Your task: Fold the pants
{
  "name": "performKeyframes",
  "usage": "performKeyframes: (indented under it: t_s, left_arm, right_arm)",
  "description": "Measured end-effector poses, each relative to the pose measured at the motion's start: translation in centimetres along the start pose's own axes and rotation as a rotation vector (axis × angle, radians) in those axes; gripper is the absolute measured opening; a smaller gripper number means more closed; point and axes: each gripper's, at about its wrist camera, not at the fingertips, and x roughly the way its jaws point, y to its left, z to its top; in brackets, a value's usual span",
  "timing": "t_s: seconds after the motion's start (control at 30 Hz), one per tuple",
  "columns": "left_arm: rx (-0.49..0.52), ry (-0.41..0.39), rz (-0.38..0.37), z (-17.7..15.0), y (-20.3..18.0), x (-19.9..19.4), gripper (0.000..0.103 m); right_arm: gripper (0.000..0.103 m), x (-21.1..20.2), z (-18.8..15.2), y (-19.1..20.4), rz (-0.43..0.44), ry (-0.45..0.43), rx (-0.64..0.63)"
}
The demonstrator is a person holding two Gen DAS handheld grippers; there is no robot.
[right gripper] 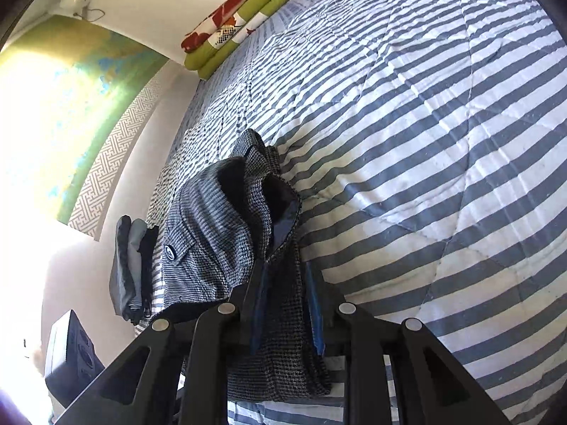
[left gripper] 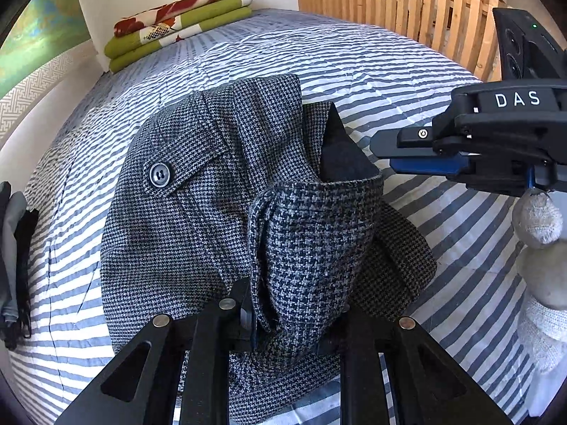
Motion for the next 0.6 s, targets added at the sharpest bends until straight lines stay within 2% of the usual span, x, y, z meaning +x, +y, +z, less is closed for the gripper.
performKeyframes:
  t_s: [0.13, 0.2, 0.23, 0.3, 0.33, 0.47, 0.53, 0.57, 0.6]
  left_arm:
    - [0.044, -0.027, -0.059, -1.7, 0.2, -1.7, 0.034]
    - [0.065, -0.053, -0.102, -2.6, 0.2, -2.6, 0.036]
    - [0.076, -0.066, -0.104, -3.0, 0.0, -3.0, 0.037]
    - [0.099, -0.081, -0.086, -3.6, -0.5, -3.6, 0.037]
    - [0.104, -0.089, -0.08, -3.9, -0.9, -3.9, 0.035]
    - [0.085, -0.094, -0.114, -4.1, -0.5, -4.1, 0.03]
    - [0.075, -0.1, -0.124, -4.3, -0.2, -4.4, 0.027]
    - [0.067, -0.105, -0.132, -4.4, 0.0, -4.6, 0.026]
    - [0.056, -0.111, -0.136, -4.6, 0.2, -4.9, 0.025]
  right_arm:
    - [0.027, -0.7, 0.6, -0.1, 0.019, -0.019, 0.004]
    - [0.03, -1.1, 1.4, 0.1, 0.044, -0.036, -0.009]
    - [0.034, -1.1, 1.8, 0.4, 0.052, -0.048, -0.023]
    - [0.055, -0.3, 2.9, 1.4, 0.038, -0.051, -0.068]
    - [0.057, 0.2, 3.3, 1.7, 0.014, -0.033, -0.089]
    - [0.057, 3.4, 4.4, 2.6, -0.134, 0.023, -0.125]
    - [0.057, 4.5, 4.7, 2.3, -0.142, 0.048, -0.117]
    - [0.052, 5.0, 4.9, 2.2, -0.126, 0.062, -0.103]
    - [0.032, 5.1, 4.6, 2.1, -0.119, 0.071, -0.096]
